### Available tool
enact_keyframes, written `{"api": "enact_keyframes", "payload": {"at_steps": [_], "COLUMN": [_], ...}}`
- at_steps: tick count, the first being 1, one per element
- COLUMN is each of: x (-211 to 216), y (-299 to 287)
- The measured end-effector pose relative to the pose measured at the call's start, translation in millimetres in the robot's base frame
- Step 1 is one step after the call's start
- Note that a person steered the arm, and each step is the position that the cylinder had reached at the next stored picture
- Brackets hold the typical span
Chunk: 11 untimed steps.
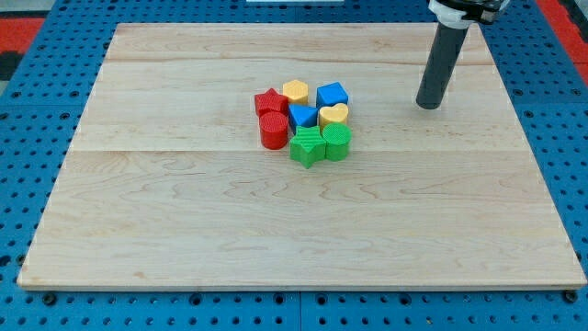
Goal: Separate the group of blocks
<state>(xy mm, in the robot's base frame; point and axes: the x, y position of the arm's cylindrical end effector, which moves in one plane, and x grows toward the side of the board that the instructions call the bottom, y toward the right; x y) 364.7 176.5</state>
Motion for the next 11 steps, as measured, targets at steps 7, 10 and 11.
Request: {"api": "enact_keyframes", "payload": {"at_steps": [7, 10, 11], "x": [56.8, 25.2, 17.5], "y": [-225.8, -215.0, -209.2]}}
